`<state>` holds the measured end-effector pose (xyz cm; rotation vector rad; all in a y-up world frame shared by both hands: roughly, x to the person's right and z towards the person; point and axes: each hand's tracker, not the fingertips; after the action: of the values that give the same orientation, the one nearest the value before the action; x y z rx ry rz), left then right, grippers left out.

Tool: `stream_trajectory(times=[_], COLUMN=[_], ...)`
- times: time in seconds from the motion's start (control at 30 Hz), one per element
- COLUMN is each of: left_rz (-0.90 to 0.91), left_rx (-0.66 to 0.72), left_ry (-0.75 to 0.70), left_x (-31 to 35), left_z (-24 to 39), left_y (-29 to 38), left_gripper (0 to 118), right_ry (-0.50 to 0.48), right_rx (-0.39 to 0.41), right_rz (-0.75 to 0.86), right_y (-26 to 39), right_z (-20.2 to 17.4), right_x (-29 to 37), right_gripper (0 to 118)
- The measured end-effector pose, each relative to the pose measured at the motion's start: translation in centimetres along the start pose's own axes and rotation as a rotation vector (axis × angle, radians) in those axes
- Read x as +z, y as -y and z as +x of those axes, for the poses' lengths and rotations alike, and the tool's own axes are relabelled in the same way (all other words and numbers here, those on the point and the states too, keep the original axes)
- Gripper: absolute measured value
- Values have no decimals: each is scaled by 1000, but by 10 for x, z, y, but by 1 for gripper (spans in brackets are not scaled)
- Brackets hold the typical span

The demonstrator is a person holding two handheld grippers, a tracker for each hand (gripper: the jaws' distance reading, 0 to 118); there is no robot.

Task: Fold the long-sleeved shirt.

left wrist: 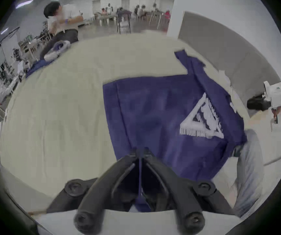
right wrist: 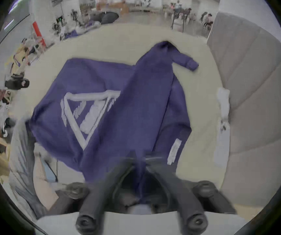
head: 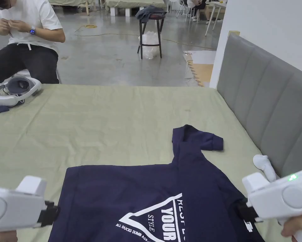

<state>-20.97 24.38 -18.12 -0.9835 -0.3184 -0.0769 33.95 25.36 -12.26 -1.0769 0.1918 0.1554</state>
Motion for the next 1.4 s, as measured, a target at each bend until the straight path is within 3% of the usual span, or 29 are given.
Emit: stream_trajectory(times=[0.17, 0.33, 0.4, 0.43, 0.47, 0.67, 0.8, 0.83, 0.9, 0.93, 1.0, 1.1, 1.2, 1.3, 1.4], left_rz=[21, 36, 31, 26, 24, 29, 3, -1, -4, -9, -17, -5, 28, 66, 92], left_rx=[-22, -5, -2, -2, -1, 45, 35, 34, 37, 39, 32, 13, 26, 21, 23], left_ry=[-24, 0, 22, 25, 26, 38, 32, 36, 44, 50, 47, 17, 51, 51, 71], left_x=[-14, -50, -66, -76, -85, -126, -138, -139, -137, -136, -131, -116, -92, -66, -43], left_z=[28, 28, 19, 18, 18, -5, -3, -2, -1, -1, 1, 4, 8, 14, 20], left_y=[-61, -92, -98, -101, -103, -99, -92, -91, -88, -88, -87, -82, -77, -68, -58], left_gripper=[4, 4, 4, 4, 4, 4, 4, 4, 4, 4, 4, 4, 4, 4, 4], right_ry=[19, 36, 51, 56, 62, 89, 104, 113, 91, 107, 202, 71, 170, 123, 118], right_rx=[13, -96, -135, -156, -165, -224, -273, -252, -248, -258, -251, -271, -160, -144, -80], right_rz=[79, 155, 157, 155, 148, 22, -84, -104, -80, -21, 44, 76, 134, 235, 303], right_y=[-100, -218, -259, -280, -296, -358, -366, -366, -364, -369, -378, -381, -366, -326, -275], right_z=[18, 44, 57, 66, 72, 100, 105, 102, 101, 102, 99, 103, 91, 66, 37], right_x=[-12, -55, -86, -109, -129, -256, -323, -332, -339, -332, -311, -266, -201, -127, -67], right_gripper=[0, 1, 22, 46, 55, 68, 66, 55, 13, 2, 1, 1, 1, 1, 1])
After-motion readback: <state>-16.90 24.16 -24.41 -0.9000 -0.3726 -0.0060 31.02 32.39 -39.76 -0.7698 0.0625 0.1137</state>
